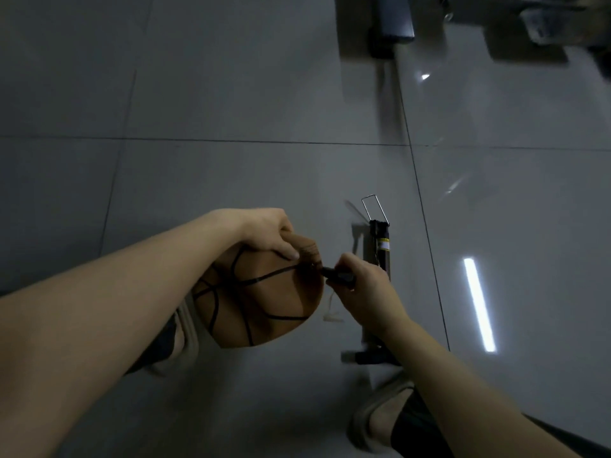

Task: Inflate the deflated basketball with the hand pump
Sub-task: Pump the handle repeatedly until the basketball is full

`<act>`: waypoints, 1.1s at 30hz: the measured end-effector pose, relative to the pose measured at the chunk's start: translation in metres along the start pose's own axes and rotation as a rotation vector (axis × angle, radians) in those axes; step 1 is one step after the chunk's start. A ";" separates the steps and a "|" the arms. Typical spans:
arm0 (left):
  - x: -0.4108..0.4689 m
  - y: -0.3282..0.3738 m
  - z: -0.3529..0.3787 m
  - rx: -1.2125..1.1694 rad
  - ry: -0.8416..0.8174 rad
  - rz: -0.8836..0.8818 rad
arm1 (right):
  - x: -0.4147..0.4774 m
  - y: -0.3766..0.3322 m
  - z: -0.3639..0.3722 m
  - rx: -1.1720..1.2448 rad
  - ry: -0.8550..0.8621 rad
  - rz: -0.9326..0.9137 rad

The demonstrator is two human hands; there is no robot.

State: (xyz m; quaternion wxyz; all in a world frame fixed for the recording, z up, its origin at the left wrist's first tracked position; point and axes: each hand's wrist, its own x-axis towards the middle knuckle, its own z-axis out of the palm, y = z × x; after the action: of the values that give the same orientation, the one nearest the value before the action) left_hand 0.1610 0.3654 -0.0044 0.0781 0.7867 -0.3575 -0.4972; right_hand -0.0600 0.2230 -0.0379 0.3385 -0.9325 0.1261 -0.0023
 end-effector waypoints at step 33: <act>0.017 -0.001 0.039 -0.160 -0.031 0.041 | 0.000 -0.007 0.038 -0.054 0.037 0.070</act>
State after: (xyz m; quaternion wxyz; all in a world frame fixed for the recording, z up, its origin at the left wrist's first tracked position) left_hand 0.1332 0.3647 -0.0365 0.1456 0.7626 -0.3340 -0.5345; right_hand -0.0551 0.2521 -0.0622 0.3106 -0.9361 0.1649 -0.0041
